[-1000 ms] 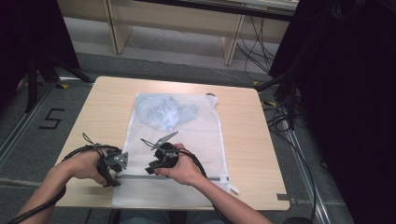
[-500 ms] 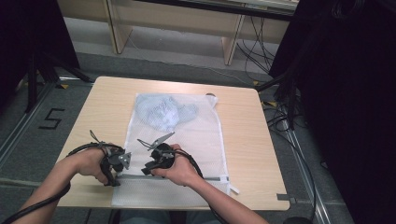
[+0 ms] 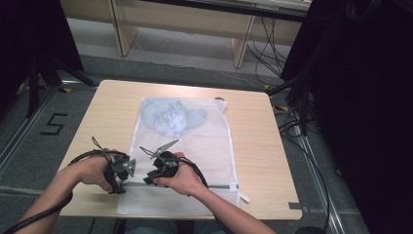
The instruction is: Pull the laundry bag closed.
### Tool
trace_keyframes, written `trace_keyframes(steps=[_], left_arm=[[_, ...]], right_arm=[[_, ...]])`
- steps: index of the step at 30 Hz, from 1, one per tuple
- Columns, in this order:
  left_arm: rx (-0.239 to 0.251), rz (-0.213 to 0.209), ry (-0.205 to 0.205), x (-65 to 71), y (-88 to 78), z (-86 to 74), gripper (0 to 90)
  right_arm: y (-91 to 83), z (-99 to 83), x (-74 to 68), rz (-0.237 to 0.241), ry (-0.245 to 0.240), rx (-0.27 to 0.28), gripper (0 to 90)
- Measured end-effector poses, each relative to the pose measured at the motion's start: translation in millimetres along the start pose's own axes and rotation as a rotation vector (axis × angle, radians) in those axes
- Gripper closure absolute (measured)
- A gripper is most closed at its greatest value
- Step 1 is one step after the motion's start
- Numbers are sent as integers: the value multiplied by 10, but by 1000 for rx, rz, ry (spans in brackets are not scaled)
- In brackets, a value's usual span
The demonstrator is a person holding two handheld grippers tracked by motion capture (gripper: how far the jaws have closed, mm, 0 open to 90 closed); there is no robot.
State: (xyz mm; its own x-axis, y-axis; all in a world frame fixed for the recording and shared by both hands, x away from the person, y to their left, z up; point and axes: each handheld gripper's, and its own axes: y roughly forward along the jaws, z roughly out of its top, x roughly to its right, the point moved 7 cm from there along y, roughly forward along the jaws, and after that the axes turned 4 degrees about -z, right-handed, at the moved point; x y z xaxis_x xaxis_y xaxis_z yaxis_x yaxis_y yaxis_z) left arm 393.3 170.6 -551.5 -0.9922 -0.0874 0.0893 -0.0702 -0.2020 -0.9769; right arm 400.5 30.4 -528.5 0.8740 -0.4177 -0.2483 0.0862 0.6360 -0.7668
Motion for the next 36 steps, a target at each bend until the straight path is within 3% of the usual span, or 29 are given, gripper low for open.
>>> trace_keyframes(steps=[2,3,5,6,8,10,11,20,21,22,23,29,31,32,33,34,35,36], left_arm=[[17,-8,-9,11,1,-7,435],[39,-28,-38,19,-6,-23,404],[46,-35,-43,13,-14,-31,403],[84,-36,-59,-7,-32,-39,406],[89,-44,-66,-6,-32,-49,421],[81,-46,-51,7,-12,-50,418],[81,-46,-51,7,-12,-50,427],[72,-13,-38,-2,-12,-49,465],[67,-32,-66,46,-3,-53,471],[67,-32,-66,46,-3,-53,473],[48,0,-16,11,-10,-45,473],[25,2,-4,6,-14,-39,472],[37,1,-13,11,-11,-39,473],[56,37,-21,-9,-18,-47,473],[63,23,-18,2,-13,-51,473],[68,1,-21,21,-7,-55,473],[74,-4,-45,45,-3,-61,473],[75,-1,-43,44,-2,-62,473]], right_arm=[[6,6,-5,1,-1,0,708],[8,6,-3,2,-15,-4,708],[13,7,-2,2,-17,-5,708],[17,13,4,1,-19,-1,708],[26,20,11,-1,-28,2,708],[38,14,-8,0,1,-8,708],[46,17,4,3,-25,-4,708],[165,116,-82,33,-19,21,715],[221,151,-99,43,-20,26,721],[234,156,-104,47,-19,23,722],[266,176,-106,49,-33,35,724],[380,207,-146,73,-12,54,735],[395,207,-146,80,-15,60,738],[427,202,-129,82,-19,70,747],[429,187,-151,86,24,62,749],[455,200,-106,88,-26,86,749],[462,192,-115,103,-2,86,750],[460,176,-138,109,44,75,750]])
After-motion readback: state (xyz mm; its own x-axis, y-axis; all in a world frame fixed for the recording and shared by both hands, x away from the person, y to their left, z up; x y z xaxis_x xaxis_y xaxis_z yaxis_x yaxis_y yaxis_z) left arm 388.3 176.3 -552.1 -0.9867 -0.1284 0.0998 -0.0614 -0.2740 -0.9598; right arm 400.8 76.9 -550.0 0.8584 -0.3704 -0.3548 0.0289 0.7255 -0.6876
